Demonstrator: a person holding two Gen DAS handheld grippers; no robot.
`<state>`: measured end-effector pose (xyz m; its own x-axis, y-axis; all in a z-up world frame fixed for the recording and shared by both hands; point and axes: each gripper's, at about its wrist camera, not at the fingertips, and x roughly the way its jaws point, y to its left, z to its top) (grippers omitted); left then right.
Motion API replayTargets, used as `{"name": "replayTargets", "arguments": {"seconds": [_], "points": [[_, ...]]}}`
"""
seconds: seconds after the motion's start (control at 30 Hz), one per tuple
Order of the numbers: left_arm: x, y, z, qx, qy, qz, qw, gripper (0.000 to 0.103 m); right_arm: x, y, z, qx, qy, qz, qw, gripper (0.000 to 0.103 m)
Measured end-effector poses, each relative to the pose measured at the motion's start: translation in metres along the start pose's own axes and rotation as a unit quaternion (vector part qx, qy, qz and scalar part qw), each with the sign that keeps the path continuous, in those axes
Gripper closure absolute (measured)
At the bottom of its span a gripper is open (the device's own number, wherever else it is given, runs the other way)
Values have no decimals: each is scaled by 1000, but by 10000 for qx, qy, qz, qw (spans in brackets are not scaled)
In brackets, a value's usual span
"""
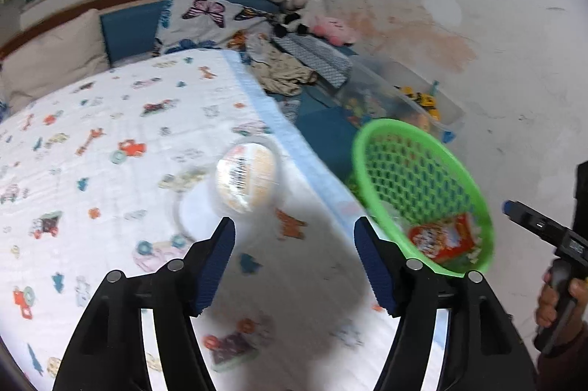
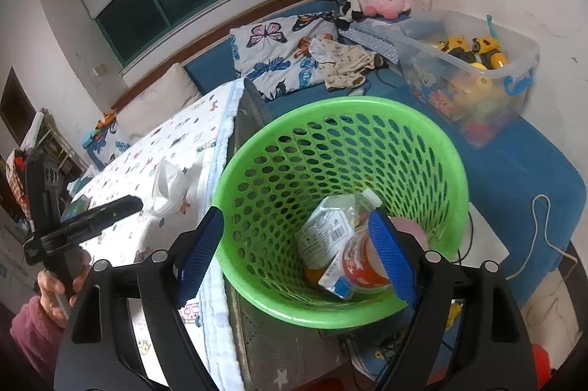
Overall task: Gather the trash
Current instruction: 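Carry the orange item over the green basket and open the left tool, then grasp the clear labelled plastic tub on the bed with the left tool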
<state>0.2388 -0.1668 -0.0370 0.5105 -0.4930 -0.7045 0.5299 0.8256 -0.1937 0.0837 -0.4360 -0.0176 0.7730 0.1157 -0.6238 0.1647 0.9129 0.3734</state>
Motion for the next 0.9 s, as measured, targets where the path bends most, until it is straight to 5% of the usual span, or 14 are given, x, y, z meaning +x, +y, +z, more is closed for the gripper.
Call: {"name": "replayTargets", "arguments": {"seconds": [0.3, 0.7, 0.9], "points": [[26, 14, 19, -96, 70, 185, 9998, 18, 11, 10, -1, -100, 128, 83, 9998, 22], [62, 25, 31, -281, 340, 118, 9990, 18, 24, 15, 0, -147, 265, 111, 9995, 22], [66, 22, 30, -123, 300, 75, 9994, 41, 26, 15, -1, -134, 287, 90, 9995, 22]]}}
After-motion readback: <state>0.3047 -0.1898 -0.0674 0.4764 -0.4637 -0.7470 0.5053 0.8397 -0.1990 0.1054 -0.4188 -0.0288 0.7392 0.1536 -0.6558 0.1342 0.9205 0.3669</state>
